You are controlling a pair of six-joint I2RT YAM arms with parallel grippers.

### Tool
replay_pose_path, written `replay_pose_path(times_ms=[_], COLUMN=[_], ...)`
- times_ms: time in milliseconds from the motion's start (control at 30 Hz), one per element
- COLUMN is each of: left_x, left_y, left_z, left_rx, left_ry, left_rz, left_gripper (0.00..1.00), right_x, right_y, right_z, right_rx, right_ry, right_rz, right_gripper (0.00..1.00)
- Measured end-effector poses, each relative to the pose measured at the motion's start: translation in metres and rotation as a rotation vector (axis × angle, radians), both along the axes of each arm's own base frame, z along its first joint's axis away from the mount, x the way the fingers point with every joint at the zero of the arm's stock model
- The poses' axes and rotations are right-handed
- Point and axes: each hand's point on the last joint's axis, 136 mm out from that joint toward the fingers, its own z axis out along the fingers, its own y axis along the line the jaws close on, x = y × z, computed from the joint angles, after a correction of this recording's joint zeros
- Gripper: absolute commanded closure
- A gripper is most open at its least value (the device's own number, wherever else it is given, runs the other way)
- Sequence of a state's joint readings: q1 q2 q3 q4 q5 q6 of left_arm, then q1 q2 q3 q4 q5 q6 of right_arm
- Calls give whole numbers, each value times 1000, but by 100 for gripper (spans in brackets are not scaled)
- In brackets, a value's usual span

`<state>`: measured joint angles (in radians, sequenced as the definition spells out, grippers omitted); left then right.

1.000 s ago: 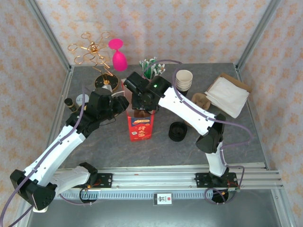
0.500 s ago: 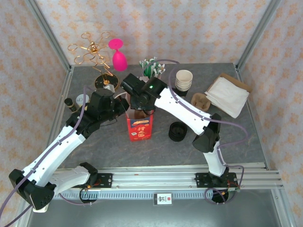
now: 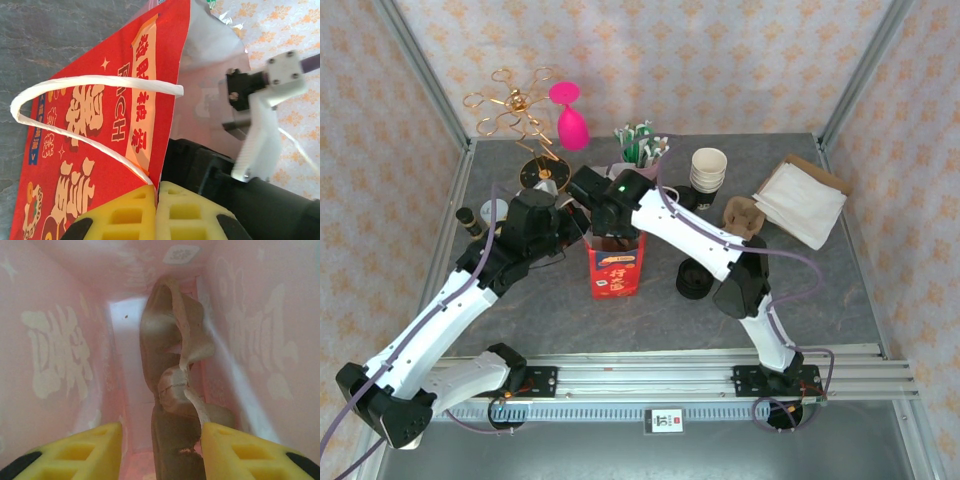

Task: Pack the takeout coffee

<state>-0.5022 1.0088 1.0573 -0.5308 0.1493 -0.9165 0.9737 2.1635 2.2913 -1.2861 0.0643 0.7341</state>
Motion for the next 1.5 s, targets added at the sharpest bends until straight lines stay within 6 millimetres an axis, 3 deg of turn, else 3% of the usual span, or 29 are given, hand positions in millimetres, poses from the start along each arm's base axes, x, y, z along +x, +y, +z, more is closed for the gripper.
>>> replay_pose_path(times_ms=[233, 667, 1500], left_x=[1, 0, 1], left_y=[0, 2, 5], left_z=[1, 2, -5], left_rx=[-8, -8, 7], left_ry=[-10, -23, -13], left_rz=[1, 9, 25], left_gripper=[100, 100, 100], right_x=[3, 12, 22], right_y=[1, -12, -9], right_z=[-16, -27, -15], right_rx=[-33, -80, -77], right_ry=[13, 13, -52], right_rz=[-6, -29, -28], right_gripper=[55, 58, 55])
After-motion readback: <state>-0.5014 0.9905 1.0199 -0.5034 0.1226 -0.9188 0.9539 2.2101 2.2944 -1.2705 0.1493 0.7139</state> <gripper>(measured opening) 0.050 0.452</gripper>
